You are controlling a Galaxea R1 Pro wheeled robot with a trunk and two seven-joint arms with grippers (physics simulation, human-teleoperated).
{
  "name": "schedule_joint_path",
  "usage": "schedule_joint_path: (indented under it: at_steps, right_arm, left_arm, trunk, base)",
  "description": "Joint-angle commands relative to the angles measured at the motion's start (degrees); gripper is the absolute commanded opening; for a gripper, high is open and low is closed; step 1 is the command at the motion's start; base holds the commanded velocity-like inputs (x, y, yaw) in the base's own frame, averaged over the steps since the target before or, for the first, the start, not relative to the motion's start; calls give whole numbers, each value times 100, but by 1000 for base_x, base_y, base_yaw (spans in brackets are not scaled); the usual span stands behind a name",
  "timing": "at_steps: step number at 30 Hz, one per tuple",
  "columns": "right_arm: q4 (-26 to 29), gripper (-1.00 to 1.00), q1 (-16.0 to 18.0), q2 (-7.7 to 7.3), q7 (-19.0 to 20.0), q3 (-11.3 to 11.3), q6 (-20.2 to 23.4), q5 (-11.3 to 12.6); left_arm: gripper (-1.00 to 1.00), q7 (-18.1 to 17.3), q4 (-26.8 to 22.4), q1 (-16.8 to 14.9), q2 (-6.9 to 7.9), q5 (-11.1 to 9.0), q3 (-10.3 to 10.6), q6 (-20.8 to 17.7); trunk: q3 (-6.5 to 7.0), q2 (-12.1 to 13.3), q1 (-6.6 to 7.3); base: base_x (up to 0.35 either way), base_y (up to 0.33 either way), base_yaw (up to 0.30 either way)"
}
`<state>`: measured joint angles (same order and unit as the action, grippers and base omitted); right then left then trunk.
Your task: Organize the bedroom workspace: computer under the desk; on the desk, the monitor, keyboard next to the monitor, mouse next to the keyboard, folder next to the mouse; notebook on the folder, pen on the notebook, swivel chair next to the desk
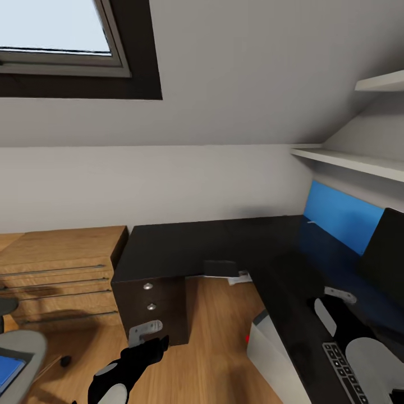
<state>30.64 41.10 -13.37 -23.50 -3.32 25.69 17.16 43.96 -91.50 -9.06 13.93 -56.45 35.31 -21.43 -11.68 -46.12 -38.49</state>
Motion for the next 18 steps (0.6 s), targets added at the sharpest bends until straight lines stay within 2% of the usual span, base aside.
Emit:
schedule_joint_path:
  at_steps: [1,4,8,13,18]
  right_arm:
    - [-56,-100,33,-4,-54,6,-41,37]
    - [-159,-100,79,-7,-57,7,-113,-27]
    - [-200,-100,91,-30,-58,3,-133,-40]
    - [-204,-100,92,-87,-58,3,-110,-8]
    - [-193,-100,91,-98,-58,1,-105,-6]
  left_arm:
    - [100,43,-8,-9,4,-29,11,-10]
    - [100,43,-8,-9,4,-55,11,-16]
    - [100,43,-8,-8,4,-77,5,-33]
    - [100,43,-40,-8,1,-347,-41,-29]
    - [100,43,-43,-8,-11,-385,-41,-21]
  trunk:
    - [-9,-6,-3]
    - [-9,-6,-3]
    - [-9,-6,-3]
    - [-9,-6,-3]
    - [-81,-167,-91]
  base:
    - [247,0,0]
    - [194,0,0]
    - [44,0,0]
    - [3,0,0]
    - [0,0,0]
